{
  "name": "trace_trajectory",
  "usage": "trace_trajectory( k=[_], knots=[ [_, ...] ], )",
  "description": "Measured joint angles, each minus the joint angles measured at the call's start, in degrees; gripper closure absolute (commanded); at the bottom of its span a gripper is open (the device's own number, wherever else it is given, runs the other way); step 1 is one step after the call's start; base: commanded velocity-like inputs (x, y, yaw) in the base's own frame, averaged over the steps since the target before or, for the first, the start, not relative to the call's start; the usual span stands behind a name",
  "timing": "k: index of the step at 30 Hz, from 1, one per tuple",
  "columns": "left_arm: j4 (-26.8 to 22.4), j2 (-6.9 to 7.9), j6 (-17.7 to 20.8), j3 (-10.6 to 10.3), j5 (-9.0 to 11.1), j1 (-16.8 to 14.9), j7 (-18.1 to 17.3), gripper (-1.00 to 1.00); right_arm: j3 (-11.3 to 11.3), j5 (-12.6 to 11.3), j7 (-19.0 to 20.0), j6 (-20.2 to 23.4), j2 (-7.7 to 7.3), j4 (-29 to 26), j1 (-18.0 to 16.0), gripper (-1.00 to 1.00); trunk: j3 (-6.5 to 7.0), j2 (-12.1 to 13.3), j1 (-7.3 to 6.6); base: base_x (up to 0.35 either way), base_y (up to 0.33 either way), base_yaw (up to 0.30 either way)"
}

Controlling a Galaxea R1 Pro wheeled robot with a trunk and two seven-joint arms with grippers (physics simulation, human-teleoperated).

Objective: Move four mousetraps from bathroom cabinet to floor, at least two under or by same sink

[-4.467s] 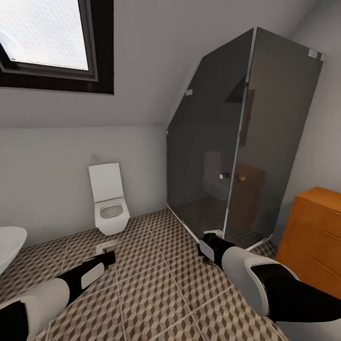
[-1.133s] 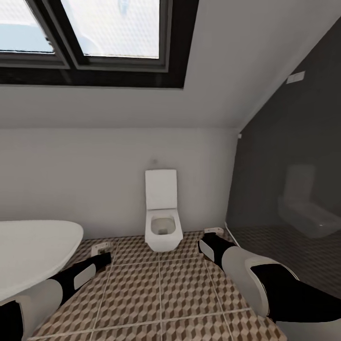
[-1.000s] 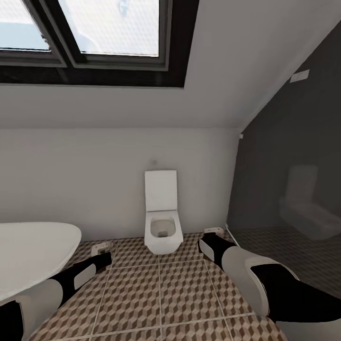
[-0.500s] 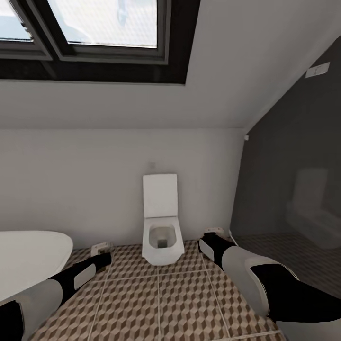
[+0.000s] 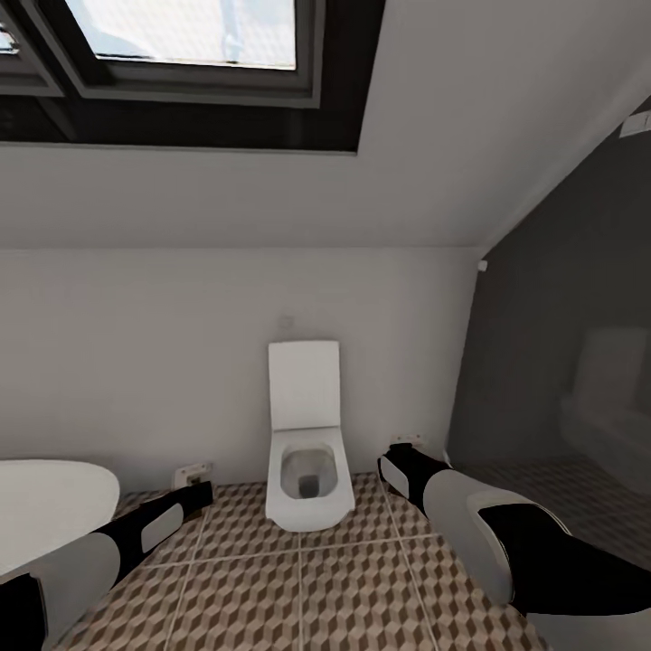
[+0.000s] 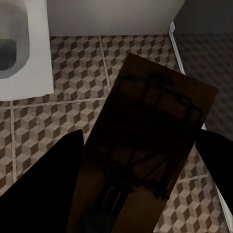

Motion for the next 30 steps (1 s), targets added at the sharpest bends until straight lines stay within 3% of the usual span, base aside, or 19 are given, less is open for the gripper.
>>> trace_trajectory(
  k=[30],
  knots=[
    [0.0,-0.02,0.19,0.05,0.0,0.0,0.0,1.0,-0.01,-0.02,-0.06,-0.22,0.0,0.0,0.0,1.0,0.0,0.0,0.0,0.323,0.0,0.0]
  ],
)
